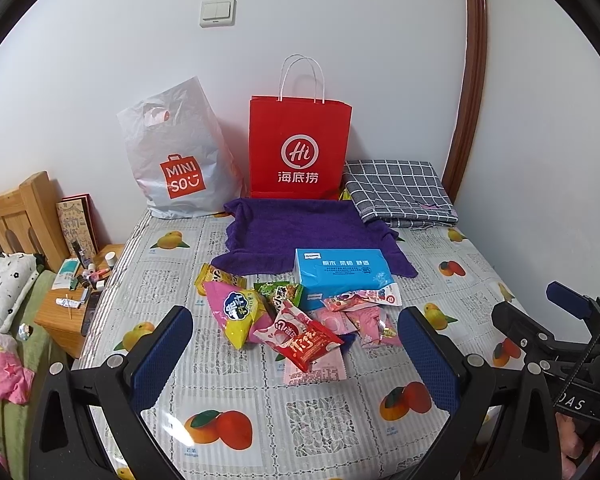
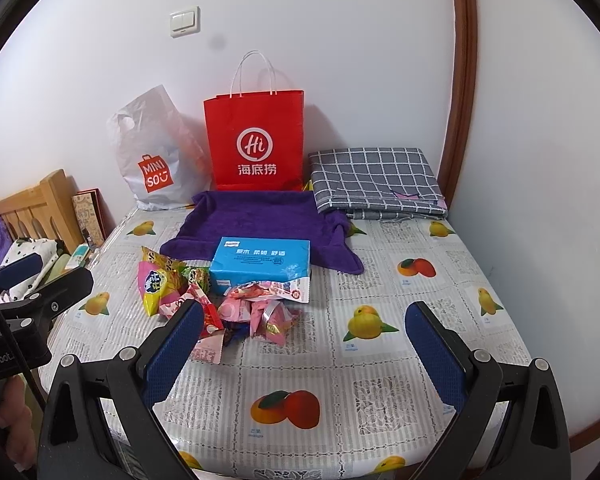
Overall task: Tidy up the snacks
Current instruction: 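Grasp the pink-yellow chip bag with left tool while right tool grasps pink wrapped candy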
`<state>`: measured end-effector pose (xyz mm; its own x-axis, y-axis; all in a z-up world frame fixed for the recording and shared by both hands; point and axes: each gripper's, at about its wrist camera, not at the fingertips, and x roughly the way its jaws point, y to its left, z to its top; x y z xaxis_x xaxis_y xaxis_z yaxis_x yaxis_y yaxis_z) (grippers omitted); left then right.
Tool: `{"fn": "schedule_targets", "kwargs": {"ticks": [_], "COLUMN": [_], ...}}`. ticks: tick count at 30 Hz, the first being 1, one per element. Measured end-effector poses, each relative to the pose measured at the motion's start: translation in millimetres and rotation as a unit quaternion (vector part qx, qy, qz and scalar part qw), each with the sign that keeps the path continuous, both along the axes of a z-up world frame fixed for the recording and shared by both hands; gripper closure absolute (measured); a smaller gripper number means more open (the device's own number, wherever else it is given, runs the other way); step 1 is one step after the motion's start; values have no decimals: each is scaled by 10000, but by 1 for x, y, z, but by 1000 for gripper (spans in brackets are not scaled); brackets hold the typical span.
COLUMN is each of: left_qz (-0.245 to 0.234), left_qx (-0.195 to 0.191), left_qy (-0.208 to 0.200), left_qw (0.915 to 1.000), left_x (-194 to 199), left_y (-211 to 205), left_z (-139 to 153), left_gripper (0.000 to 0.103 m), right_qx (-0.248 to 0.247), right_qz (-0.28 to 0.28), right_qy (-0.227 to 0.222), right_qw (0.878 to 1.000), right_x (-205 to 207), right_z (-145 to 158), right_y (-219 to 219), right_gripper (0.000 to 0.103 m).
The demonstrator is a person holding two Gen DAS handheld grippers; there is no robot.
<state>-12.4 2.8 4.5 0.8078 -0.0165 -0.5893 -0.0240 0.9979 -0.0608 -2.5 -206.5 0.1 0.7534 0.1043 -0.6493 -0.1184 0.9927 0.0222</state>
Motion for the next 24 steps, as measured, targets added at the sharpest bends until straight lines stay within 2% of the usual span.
{"fn": "schedule_targets", "kwargs": {"ticks": [7,17,24], "left_qz": [37,89,95], "left_qx": [96,85,64], "left_qy": [-8,380,658], "left_qw": [9999,9992,9978], "left_x": [9,37,58], "left_y": [-2,5,13], "left_z": [-10,-44,-73], "left_gripper": [0,0,2], "right_qx": [2,129,353], "right_qz": [10,51,162], "right_qy": [67,331,509], "right_qw": [10000,9994,9979], "right_x": [7,36,60], "right_z": [-11,-48,-81], "right_y": [2,-3,-1], "right_gripper": [3,3,13]}}
